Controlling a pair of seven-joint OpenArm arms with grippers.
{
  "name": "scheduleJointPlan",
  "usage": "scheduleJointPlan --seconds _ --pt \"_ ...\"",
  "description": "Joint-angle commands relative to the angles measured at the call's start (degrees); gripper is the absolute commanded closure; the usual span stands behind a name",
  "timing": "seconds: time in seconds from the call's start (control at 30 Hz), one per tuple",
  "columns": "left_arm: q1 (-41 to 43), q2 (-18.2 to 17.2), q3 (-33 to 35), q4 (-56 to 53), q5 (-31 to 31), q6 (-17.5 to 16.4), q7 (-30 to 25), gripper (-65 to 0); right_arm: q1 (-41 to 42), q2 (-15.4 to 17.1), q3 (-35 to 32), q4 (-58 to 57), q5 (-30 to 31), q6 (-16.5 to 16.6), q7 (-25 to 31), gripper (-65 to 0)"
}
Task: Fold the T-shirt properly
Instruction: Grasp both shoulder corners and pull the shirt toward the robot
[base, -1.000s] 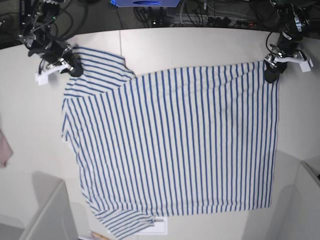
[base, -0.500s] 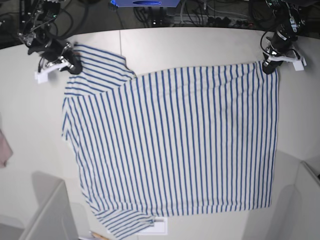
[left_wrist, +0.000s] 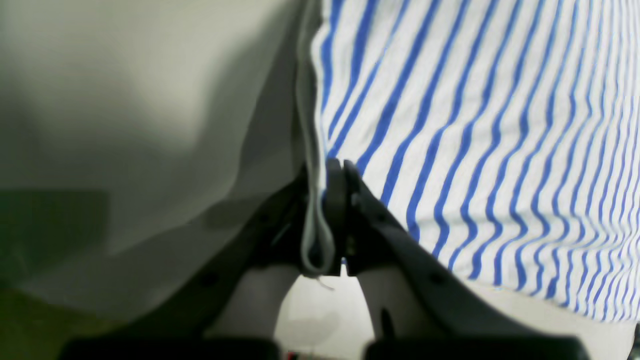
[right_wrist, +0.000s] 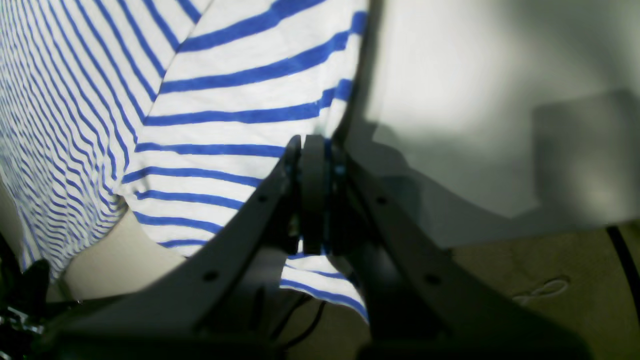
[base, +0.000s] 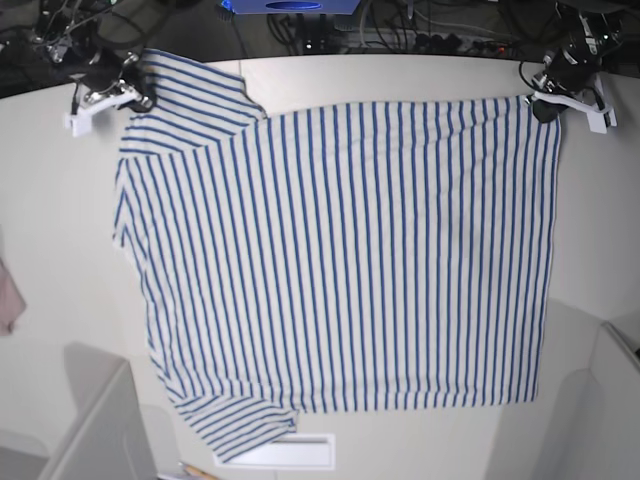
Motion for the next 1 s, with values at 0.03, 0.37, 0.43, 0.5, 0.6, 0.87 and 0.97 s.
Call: scheduleJointPlan --seconds 0.03,0.37,0.43,0.5,0.6,0.87,0.97 --pt "1.80 -0.77 -0.39 2.12 1.05 -0.25 -0.79 0.0 -1.50 0.56 0.36 3.06 0.51 -0.11 0.53 0.0" --pt "6.28 -0.51 -2.77 10.73 2.20 -0.25 -0.70 0.0 -4.67 -1.46 0.27 12.91 0.59 -0.11 0.45 0.0" --pt "6.28 -0.42 -5.14 12.14 2.20 -0.25 -0.61 0.0 -4.67 -1.46 0.36 14.32 0.59 -0.11 0.45 0.0" --pt "5.93 -0.68 -5.76 13.02 2.28 -0.25 -0.61 0.0 -4.14 -1.19 0.36 14.76 2.18 -0.11 0.45 0.0" --pt "5.58 -0.77 -4.70 13.28 2.28 -0.25 -0.61 0.0 -2.73 -0.93 0.54 15.02 7.01 -0.11 0.45 0.0" --pt "4.08 -0.59 -3.91 13.55 2.28 -0.25 1.32 0.0 2.01 -1.19 1.06 15.02 14.13 -0.64 -8.17 0.0" --pt "2.68 -0.51 -4.17 13.55 2.37 -0.25 5.63 0.0 2.63 -1.28 1.68 15.02 14.13 -0.64 -8.52 0.0"
